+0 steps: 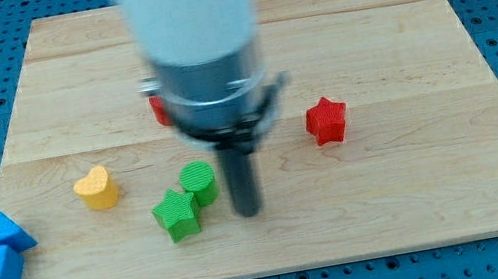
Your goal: Push the red star to the bottom of the board
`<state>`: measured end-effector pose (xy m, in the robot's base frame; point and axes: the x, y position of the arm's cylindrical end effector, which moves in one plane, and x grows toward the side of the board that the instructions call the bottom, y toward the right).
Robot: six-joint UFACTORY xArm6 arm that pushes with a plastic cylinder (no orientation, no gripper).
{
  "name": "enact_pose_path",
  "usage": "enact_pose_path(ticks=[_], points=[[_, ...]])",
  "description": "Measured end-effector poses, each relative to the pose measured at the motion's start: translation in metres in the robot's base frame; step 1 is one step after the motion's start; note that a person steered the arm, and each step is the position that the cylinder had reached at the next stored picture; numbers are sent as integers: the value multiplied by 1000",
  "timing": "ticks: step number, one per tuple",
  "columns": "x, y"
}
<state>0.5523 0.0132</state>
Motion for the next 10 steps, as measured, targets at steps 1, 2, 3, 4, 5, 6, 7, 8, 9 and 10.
enact_pose_path(ticks=[1,2,3,4,5,6,7,8,9,10], points=[[-7,85],[-43,122],[-101,88],[-130,56],[-130,38],[-136,-17],[-132,-28],[-128,13],[-120,30],[-105,35]])
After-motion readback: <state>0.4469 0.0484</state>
